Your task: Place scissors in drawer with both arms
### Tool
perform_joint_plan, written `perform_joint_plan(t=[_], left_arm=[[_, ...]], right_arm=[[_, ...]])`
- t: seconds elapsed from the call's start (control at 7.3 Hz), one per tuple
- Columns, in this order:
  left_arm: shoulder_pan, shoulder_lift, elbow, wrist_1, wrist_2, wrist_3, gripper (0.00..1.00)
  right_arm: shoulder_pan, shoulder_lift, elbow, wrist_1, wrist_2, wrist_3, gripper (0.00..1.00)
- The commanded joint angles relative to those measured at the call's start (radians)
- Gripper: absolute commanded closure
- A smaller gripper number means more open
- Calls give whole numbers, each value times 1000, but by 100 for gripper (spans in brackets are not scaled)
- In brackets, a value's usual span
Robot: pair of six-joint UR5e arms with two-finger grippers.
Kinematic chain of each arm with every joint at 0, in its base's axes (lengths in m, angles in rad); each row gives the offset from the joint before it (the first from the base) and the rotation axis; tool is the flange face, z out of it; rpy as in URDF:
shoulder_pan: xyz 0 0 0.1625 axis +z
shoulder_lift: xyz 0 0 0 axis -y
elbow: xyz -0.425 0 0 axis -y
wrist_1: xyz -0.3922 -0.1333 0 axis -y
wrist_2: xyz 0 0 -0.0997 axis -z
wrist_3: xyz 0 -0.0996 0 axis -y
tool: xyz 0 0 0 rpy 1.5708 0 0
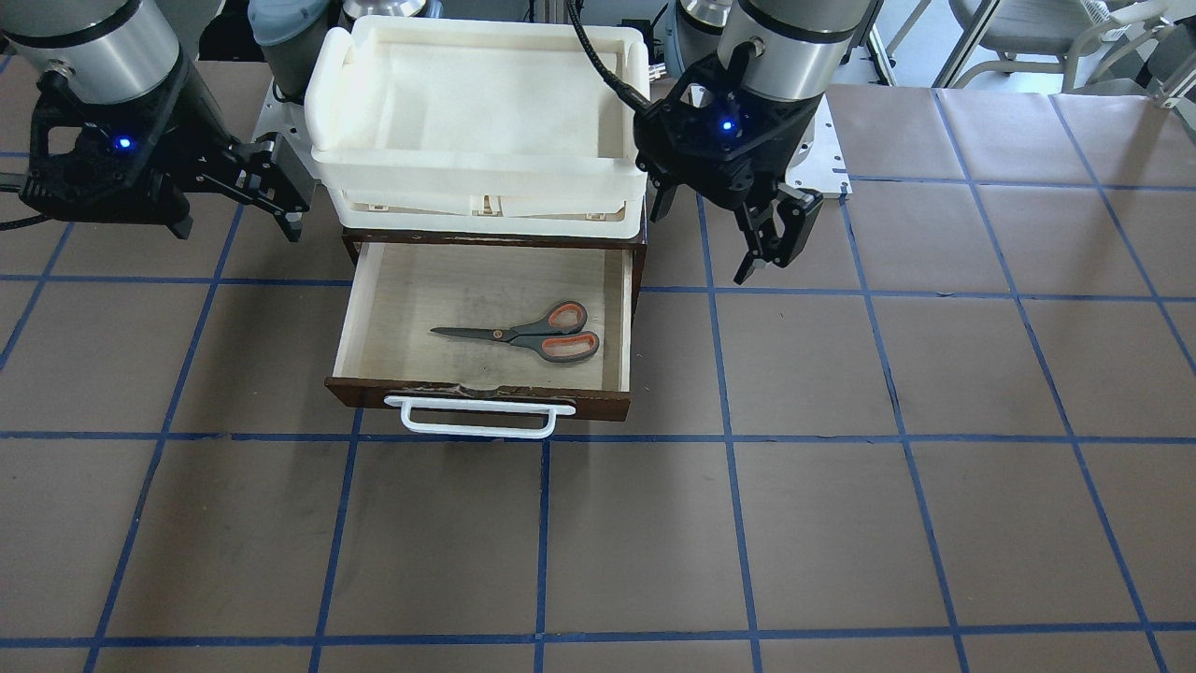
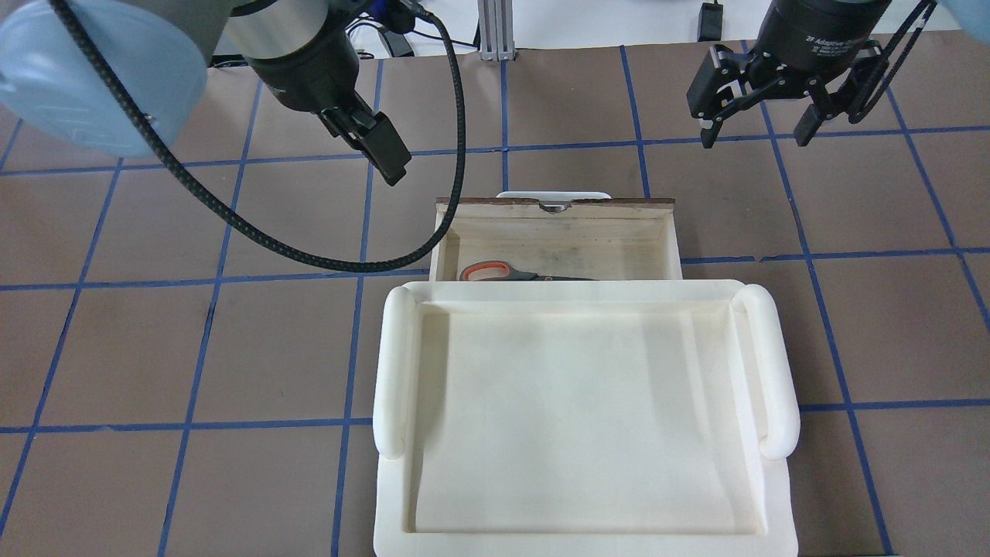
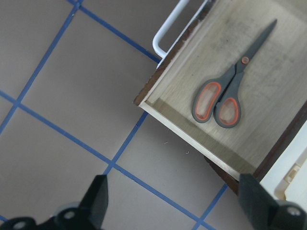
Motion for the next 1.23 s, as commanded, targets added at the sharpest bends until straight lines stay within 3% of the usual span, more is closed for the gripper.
perform_joint_plan(t=[0.0,0.14,0.41,1.1], left_arm=[[29,47,-15,-12,137,-287,0],[76,70,-15,-38,130,-334,0],[139,90,-38,-48,20,-406,0],[141,141,-103,-52,29,-491,0]], right_arm=[[0,-1,1,3,-6,2,0],[0,-1,1,6,-6,2,0],[1,-1,3,6,-4,2,0],[6,-2,3,4,-3,10,0]])
